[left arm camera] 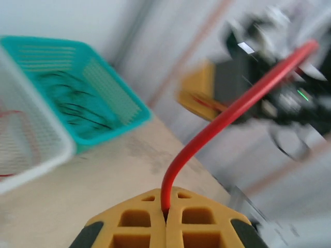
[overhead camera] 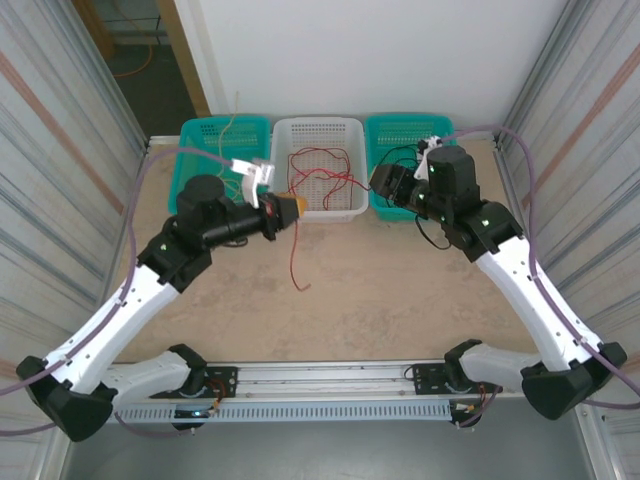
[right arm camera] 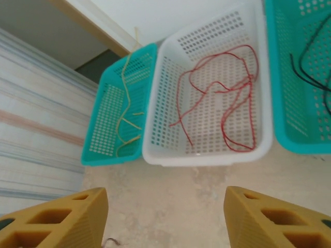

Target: Untangle the cables

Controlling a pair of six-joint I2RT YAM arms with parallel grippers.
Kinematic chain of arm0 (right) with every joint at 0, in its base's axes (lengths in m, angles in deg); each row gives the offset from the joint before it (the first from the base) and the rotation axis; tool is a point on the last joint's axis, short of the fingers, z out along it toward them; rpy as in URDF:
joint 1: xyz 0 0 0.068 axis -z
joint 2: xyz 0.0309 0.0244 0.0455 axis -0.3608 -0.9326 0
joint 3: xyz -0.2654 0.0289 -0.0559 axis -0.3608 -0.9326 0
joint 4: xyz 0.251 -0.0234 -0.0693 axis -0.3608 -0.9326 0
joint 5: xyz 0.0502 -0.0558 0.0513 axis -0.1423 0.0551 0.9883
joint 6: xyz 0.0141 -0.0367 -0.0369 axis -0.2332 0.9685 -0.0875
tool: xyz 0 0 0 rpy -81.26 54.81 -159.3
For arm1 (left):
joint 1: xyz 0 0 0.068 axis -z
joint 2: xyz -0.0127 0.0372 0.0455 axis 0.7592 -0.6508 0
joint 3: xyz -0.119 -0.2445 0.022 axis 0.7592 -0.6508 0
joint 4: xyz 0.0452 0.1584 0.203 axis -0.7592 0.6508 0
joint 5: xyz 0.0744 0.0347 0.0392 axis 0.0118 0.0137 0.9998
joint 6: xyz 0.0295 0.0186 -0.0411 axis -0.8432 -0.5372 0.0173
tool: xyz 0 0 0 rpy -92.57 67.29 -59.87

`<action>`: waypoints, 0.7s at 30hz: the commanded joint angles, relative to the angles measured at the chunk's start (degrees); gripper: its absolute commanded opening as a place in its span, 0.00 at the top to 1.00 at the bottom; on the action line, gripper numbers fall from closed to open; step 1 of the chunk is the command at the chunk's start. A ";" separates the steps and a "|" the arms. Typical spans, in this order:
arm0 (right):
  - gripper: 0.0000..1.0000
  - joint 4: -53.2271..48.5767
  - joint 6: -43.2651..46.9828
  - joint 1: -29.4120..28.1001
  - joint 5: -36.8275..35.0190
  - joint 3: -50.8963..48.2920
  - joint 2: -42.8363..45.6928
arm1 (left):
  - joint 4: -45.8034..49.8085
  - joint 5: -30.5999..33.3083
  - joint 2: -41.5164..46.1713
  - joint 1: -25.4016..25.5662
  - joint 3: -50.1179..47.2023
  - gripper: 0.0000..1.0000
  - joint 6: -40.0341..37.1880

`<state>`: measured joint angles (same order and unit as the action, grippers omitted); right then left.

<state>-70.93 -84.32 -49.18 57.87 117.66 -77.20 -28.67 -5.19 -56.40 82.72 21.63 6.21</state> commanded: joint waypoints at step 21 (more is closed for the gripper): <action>0.35 -9.25 2.15 0.57 -5.77 -10.22 17.62 | -0.50 12.25 -36.95 -11.13 40.03 1.00 5.15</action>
<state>-79.17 -83.45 -48.88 53.43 108.31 -61.10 -28.03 6.06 -89.71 71.70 57.09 10.91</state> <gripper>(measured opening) 0.646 0.062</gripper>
